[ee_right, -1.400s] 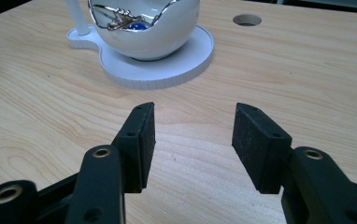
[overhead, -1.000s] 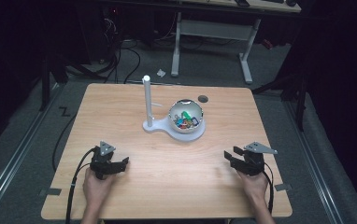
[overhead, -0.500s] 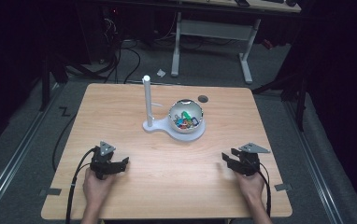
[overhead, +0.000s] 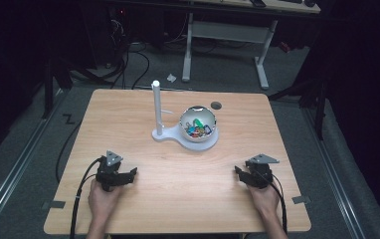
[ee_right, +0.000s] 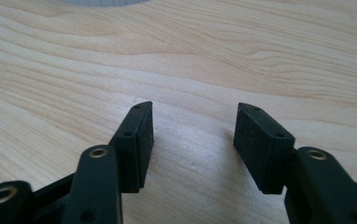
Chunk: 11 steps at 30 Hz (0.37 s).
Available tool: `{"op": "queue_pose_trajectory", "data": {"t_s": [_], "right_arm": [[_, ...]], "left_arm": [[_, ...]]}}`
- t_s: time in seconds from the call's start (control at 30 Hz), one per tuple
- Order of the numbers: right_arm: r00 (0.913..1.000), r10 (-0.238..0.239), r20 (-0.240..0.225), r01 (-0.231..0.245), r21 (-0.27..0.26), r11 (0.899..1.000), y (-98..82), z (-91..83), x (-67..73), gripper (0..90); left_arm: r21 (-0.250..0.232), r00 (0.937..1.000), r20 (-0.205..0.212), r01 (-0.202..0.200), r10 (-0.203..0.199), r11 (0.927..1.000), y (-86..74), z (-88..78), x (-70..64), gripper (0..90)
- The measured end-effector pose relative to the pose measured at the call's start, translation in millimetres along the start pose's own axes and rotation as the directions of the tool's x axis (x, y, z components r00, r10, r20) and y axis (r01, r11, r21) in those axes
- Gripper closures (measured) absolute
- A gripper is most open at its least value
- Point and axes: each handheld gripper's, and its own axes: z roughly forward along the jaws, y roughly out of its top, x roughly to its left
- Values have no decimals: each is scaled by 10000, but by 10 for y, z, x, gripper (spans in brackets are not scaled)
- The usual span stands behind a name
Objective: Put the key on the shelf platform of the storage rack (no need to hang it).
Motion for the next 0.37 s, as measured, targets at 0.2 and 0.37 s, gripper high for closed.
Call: {"op": "queue_pose_trajectory", "data": {"t_s": [0.2, 0.37], "right_arm": [[10000, 20, 40, -20, 2, 10000, 1, 4, -6, 460], [10000, 29, 54, -29, 7, 10000, 2, 5, -6, 457]], "left_arm": [[2, 10000, -3, -1, 1, 10000, 0, 0, 0, 224], [4, 10000, -3, -4, 4, 10000, 0, 0, 0, 224]]}}
